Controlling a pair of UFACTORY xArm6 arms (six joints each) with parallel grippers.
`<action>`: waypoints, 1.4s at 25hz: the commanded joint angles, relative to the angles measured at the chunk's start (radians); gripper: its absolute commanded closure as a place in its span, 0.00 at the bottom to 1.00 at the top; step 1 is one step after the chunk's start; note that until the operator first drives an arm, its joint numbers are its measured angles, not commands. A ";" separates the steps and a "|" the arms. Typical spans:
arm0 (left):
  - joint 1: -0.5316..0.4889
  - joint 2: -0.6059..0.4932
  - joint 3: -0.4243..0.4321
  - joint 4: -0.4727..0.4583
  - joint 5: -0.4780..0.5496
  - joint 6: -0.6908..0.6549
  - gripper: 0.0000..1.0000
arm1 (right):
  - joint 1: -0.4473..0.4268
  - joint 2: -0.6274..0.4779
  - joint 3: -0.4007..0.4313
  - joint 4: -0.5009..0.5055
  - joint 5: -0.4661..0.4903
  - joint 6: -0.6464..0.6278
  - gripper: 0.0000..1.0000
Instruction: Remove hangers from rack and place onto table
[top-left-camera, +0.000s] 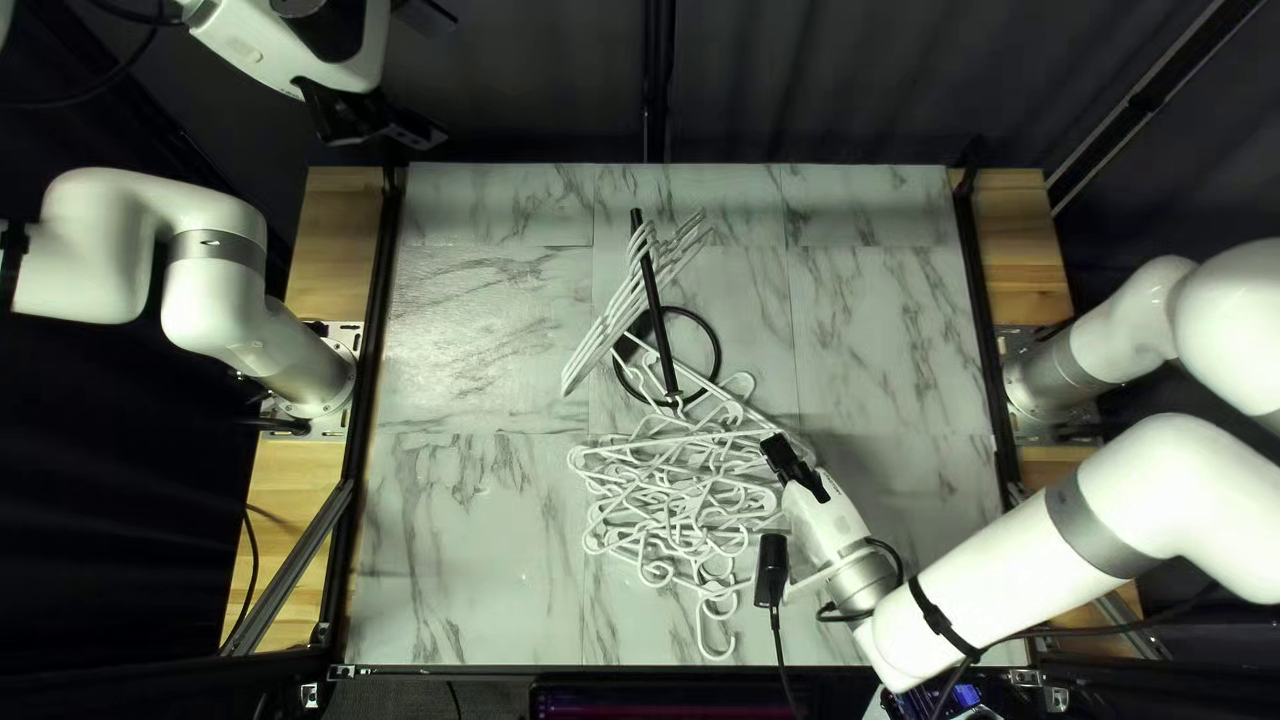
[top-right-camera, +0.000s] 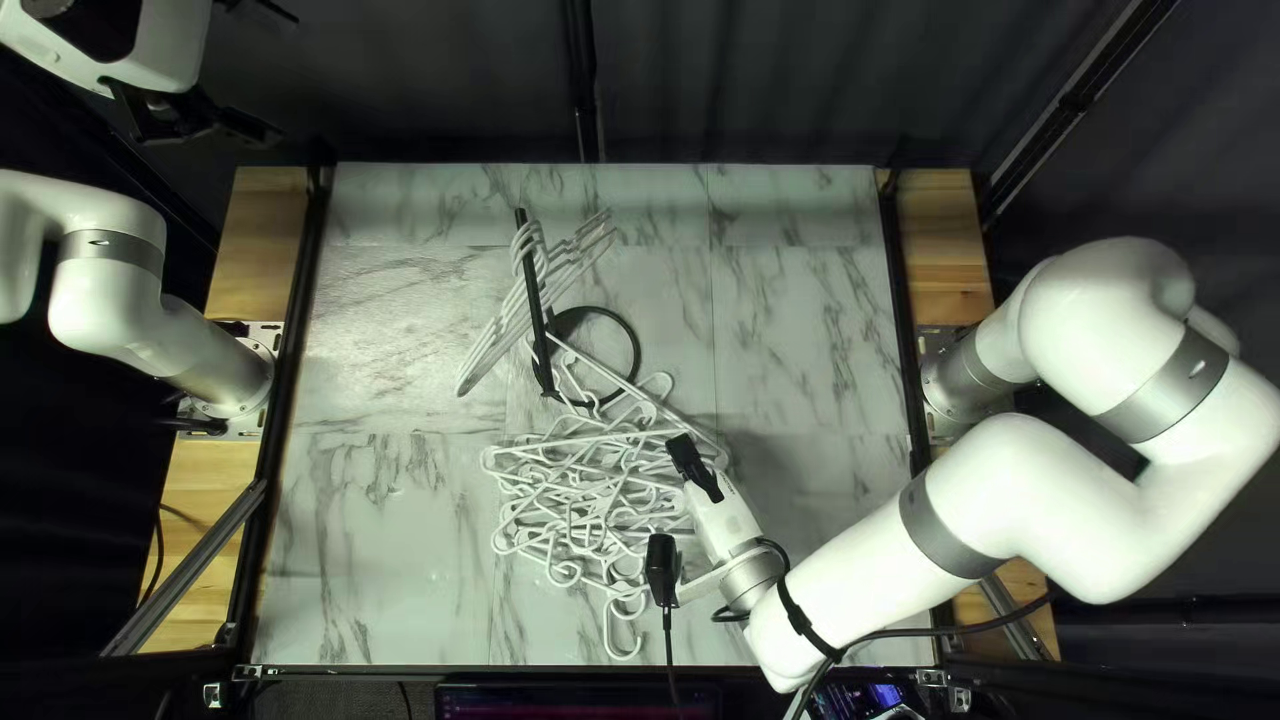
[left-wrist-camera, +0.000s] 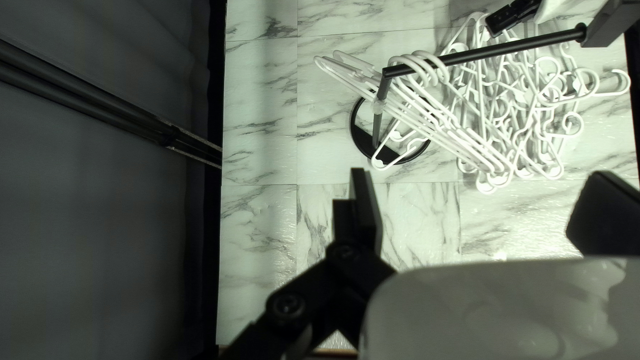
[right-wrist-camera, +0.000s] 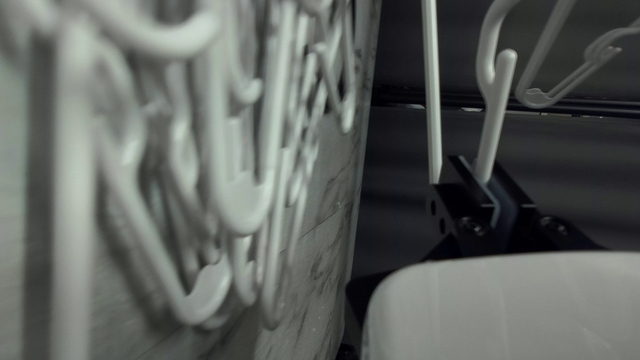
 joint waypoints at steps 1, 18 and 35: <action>0.000 0.000 0.000 0.000 0.000 0.000 0.00 | 0.007 0.012 0.004 0.001 0.008 0.002 0.95; 0.000 0.000 0.000 0.000 0.000 0.000 0.00 | -0.038 -0.017 -0.016 0.002 -0.036 -0.048 0.00; 0.000 0.000 0.000 0.000 0.000 0.000 0.00 | -0.126 -0.499 0.329 -0.053 -0.487 0.090 0.00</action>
